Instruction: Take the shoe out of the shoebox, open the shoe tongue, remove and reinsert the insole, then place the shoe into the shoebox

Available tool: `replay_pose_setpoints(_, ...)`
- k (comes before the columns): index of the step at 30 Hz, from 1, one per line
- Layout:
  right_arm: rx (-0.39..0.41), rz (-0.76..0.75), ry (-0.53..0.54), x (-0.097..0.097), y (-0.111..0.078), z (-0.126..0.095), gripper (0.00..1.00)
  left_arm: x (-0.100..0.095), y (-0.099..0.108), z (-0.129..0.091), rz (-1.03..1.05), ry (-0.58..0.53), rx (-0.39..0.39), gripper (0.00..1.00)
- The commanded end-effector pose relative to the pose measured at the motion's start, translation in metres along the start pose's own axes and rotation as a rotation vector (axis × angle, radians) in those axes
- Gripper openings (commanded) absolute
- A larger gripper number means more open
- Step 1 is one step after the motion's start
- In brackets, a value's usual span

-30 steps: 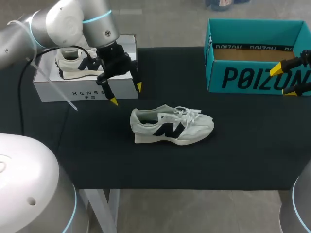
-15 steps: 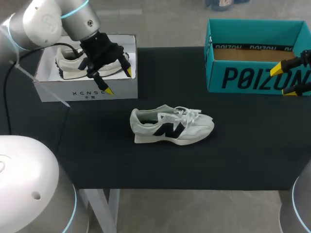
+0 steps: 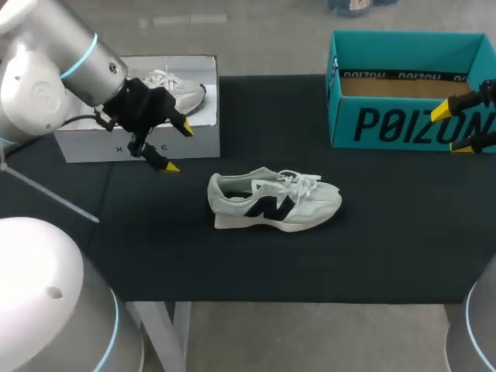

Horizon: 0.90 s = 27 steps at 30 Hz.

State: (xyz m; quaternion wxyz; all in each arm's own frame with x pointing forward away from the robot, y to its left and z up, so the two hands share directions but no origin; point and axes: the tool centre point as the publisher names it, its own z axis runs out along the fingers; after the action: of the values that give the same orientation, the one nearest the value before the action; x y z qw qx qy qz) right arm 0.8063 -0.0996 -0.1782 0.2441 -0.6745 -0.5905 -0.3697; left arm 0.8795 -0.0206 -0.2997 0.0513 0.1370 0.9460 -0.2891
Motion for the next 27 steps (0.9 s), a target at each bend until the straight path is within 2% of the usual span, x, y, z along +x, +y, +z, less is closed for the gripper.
replay_pose_setpoints(1, 0.0, 0.002, -0.004, 0.0, 0.0, 0.0, 1.0, 0.012, 0.003, 0.024, -0.249, -0.402, 0.123, 1.0)
replay_pose_setpoints(2, 0.0, 0.002, -0.004, 0.0, 0.0, 0.0, 1.0, 0.014, 0.003, 0.027, -0.276, -0.404, 0.184, 1.0)
replay_pose_setpoints(3, 0.0, 0.002, -0.004, 0.0, 0.0, 0.0, 1.0, 0.017, 0.003, 0.029, -0.286, -0.396, 0.211, 1.0)
replay_pose_setpoints(4, 0.0, 0.002, -0.004, 0.0, 0.0, 0.0, 1.0, 0.02, 0.002, 0.034, -0.286, -0.377, 0.182, 1.0)
replay_pose_setpoints(10, 0.0, 0.002, -0.004, 0.0, 0.0, 0.0, 1.0, 0.032, 0.001, 0.049, -0.311, -0.329, 0.196, 1.0)
replay_pose_setpoints(15, 0.0, 0.002, -0.004, 0.0, 0.0, 0.0, 1.0, 0.038, 0.001, 0.052, -0.298, -0.28, 0.194, 1.0)
replay_pose_setpoints(21, 0.0, 0.002, -0.004, 0.0, 0.0, 0.0, 1.0, 0.042, 0.001, 0.057, -0.297, -0.203, 0.226, 1.0)
replay_pose_setpoints(23, 0.0, 0.002, -0.004, 0.0, 0.0, 0.0, 1.0, 0.043, 0.001, 0.063, -0.291, -0.173, 0.227, 1.0)
replay_pose_setpoints(24, 0.0, 0.002, -0.004, 0.0, 0.0, 0.0, 1.0, 0.044, 0.001, 0.067, -0.298, -0.158, 0.255, 1.0)
replay_pose_setpoints(27, 0.0, 0.002, -0.004, 0.0, 0.0, 0.0, 1.0, 0.046, 0.004, 0.077, -0.307, -0.142, 0.25, 1.0)
